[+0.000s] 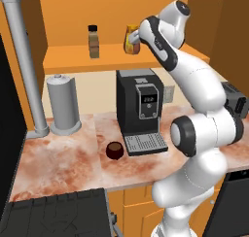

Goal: Pick the cinnamon and honey bottle from the cabinet and place them next to the mug.

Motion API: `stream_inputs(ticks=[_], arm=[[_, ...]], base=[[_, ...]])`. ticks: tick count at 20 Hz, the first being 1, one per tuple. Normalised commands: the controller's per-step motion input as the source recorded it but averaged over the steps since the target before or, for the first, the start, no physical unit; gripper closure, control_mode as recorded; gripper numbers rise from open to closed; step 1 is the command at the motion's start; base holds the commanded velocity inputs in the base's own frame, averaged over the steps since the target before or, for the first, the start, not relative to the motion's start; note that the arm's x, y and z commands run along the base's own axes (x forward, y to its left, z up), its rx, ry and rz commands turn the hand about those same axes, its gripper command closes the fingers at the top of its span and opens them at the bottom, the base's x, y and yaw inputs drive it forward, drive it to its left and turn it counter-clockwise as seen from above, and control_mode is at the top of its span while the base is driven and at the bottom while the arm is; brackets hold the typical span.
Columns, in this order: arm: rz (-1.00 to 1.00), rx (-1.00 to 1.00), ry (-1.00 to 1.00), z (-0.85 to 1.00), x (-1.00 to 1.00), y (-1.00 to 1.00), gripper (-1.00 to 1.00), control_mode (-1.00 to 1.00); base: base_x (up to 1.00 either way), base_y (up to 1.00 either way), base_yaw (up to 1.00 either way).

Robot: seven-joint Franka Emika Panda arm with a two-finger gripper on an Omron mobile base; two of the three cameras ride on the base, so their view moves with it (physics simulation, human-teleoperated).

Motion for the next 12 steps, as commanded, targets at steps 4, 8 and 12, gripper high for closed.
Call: stream_inputs(ticks=[4,8,12], arm=[[0.0,0.0,0.0,0.0,0.23,0.06,-1.0,-1.0],[0.0,0.0,0.0,0.0,0.17,0.02,-1.0,-1.0],[0.0,0.0,0.0,0.0,0.11,0.0,-1.0,-1.0]], base=[[0.0,0.0,0.0],[0.0,0.0,0.0],[0.0,0.0,0.0]])
